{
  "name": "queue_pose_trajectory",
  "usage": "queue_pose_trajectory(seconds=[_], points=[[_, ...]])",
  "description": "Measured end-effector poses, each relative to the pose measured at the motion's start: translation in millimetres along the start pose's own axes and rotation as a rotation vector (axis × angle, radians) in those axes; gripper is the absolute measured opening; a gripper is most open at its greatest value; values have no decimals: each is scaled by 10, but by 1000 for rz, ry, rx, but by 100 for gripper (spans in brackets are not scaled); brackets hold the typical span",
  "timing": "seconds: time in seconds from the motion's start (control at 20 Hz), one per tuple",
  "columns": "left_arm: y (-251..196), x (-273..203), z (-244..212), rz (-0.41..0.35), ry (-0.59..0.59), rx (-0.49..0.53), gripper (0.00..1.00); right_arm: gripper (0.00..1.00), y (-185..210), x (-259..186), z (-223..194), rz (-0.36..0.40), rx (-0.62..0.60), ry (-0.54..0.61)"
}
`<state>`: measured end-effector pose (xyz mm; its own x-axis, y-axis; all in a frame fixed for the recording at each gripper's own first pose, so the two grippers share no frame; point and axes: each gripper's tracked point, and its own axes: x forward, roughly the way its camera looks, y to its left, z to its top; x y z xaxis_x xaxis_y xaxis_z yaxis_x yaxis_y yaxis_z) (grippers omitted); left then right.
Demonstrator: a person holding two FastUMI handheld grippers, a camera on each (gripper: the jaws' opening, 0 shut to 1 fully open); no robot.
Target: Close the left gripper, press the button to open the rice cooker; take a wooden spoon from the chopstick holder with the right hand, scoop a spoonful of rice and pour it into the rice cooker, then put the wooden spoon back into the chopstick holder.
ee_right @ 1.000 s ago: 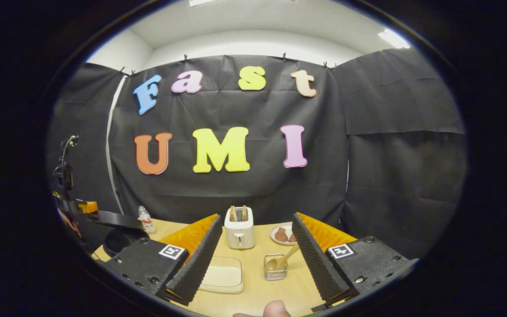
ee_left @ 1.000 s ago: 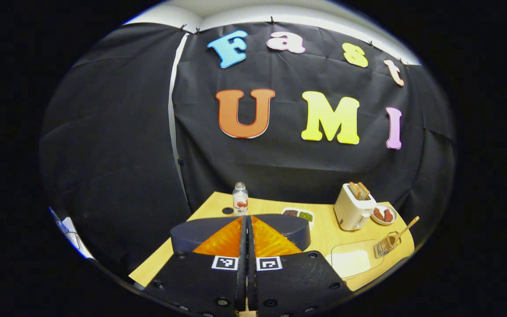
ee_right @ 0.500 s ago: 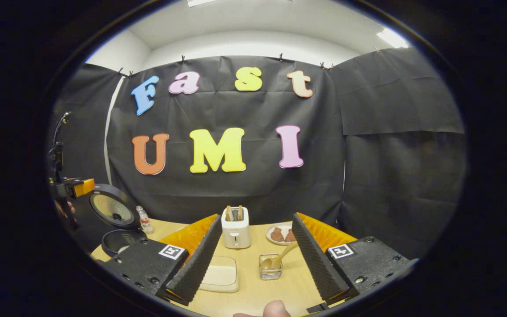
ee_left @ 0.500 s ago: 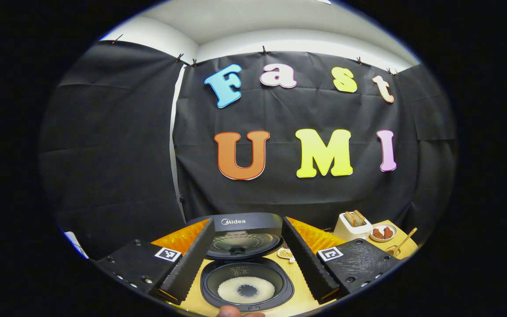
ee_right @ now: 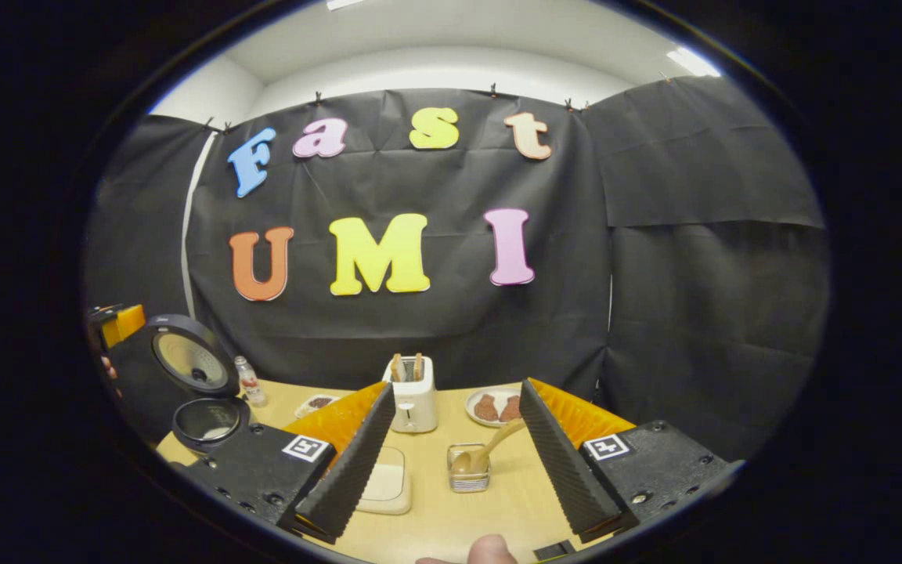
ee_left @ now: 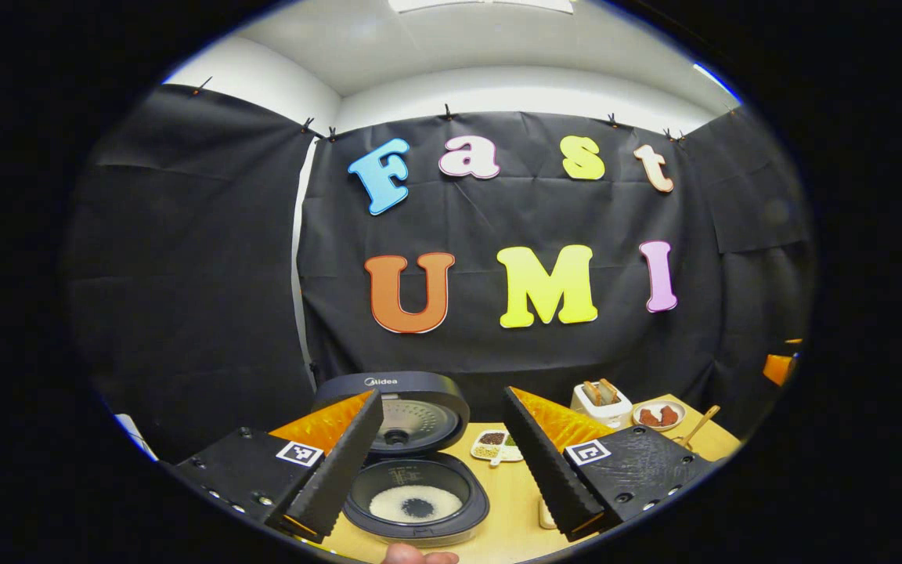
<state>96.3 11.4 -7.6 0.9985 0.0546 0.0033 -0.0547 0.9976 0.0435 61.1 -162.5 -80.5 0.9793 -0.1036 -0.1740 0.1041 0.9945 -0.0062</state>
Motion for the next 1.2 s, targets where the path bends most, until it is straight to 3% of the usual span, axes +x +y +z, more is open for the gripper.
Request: queue_pose_trajectory(seconds=[0.15, 0.45, 0.55, 0.6, 0.65, 0.95, 1.15, 1.2], points=[[-168, -107, 37, -13, -27, 1, 97, 100, -151, 239, -176, 24, 25, 7], [-463, -114, -74, -21, 30, 11, 97, 100, -326, 842, -901, 95, 68, 124], [-596, -78, -42, -39, 20, 7, 97, 100, -400, 1077, -1227, 96, 85, 174], [-642, -44, -35, -40, 21, 11, 97, 95, -461, 1194, -1393, 87, 96, 206], [-666, -16, -49, -37, 24, 14, 96, 100, -519, 1302, -1544, 77, 106, 234], [-547, 170, -268, 58, 134, 25, 96, 100, -636, 1973, -2203, 63, 143, 340], [-494, 231, -315, 96, 158, 32, 96, 99, -592, 2274, -2431, 86, 141, 377], [-473, 238, -346, 105, 167, 38, 96, 91, -555, 2291, -2448, 102, 145, 385]])
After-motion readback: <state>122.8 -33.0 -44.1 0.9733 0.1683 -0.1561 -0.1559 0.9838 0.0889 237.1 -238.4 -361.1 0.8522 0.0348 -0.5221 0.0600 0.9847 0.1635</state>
